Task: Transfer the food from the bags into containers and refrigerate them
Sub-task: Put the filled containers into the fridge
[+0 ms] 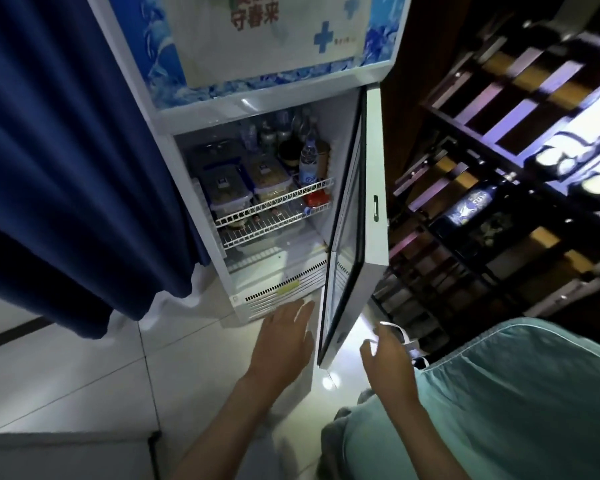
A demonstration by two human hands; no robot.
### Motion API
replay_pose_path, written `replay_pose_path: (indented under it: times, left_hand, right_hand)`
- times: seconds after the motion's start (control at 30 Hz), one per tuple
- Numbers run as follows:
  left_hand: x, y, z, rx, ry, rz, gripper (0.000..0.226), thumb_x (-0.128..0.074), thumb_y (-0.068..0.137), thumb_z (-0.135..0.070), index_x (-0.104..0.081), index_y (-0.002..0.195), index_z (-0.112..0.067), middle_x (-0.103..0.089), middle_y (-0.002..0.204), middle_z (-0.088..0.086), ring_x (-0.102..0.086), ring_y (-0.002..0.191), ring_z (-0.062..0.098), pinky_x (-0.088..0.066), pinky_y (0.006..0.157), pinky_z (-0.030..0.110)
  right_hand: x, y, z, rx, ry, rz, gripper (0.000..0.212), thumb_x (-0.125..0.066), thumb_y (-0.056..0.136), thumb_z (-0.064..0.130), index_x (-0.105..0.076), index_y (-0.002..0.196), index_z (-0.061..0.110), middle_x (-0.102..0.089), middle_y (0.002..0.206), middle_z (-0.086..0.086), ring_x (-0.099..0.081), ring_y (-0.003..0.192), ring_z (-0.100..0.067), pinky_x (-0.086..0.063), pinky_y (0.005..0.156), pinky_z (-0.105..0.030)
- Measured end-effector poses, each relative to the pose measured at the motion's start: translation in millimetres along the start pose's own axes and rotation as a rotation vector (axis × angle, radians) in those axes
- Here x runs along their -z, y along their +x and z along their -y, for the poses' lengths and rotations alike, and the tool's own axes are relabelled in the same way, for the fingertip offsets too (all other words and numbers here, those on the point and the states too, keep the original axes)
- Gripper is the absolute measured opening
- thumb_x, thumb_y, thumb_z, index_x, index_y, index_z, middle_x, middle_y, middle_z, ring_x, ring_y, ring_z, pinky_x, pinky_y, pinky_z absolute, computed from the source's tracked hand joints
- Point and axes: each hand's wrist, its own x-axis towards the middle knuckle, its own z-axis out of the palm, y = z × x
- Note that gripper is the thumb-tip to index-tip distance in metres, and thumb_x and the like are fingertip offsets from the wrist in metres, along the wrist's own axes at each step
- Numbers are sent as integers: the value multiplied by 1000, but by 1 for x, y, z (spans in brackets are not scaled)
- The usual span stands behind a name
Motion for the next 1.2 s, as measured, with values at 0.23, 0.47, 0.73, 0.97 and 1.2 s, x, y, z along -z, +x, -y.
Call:
replay_pose_path:
  times: [0.23, 0.47, 0.73, 0.97, 1.2]
  left_hand:
    - [21, -4, -35, -11, -297, -46, 62, -44, 104, -41, -30, 161, -23, -43, 160, -1, -38, 145, 18, -30, 115, 25]
    - [30, 15, -4, 115, -516, -125, 49, -53, 107, -34, -42, 155, -25, -50, 151, -7, -44, 138, 10, -36, 111, 22]
    - [46, 40, 96, 180, -593, -267, 62, -41, 100, -61, -47, 149, -24, -54, 139, -15, -50, 124, -2, -38, 102, 9]
    - [70, 79, 181, 239, -654, -320, 48, -56, 106, -27, -43, 152, -20, -52, 143, -8, -52, 129, 5, -37, 107, 9]
    - [95, 112, 231, 285, -744, -335, 63, -56, 106, -32, -23, 160, -38, -42, 156, -18, -43, 141, 1, -36, 115, 20]
  right_hand:
    - [17, 9, 34, 145, 150, 67, 66, -68, 94, 31, -41, 154, 27, -61, 143, 6, -58, 129, -18, -41, 91, -20]
    - [-12, 14, 74, 240, 149, 149, 59, -67, 96, 26, -48, 150, 14, -60, 144, -3, -56, 132, -23, -37, 101, -19]
    - [-76, 47, 148, 381, 163, 238, 50, -58, 100, 32, -51, 148, 20, -57, 130, 16, -63, 116, -5, -56, 96, -36]
    - [-123, 94, 228, 505, 108, 302, 51, -56, 102, 24, -46, 152, 26, -47, 151, 15, -48, 135, -1, -48, 108, -33]
    - [-136, 148, 283, 610, 78, 371, 50, -58, 102, 18, -48, 151, 20, -48, 149, 9, -46, 138, -4, -42, 115, -34]
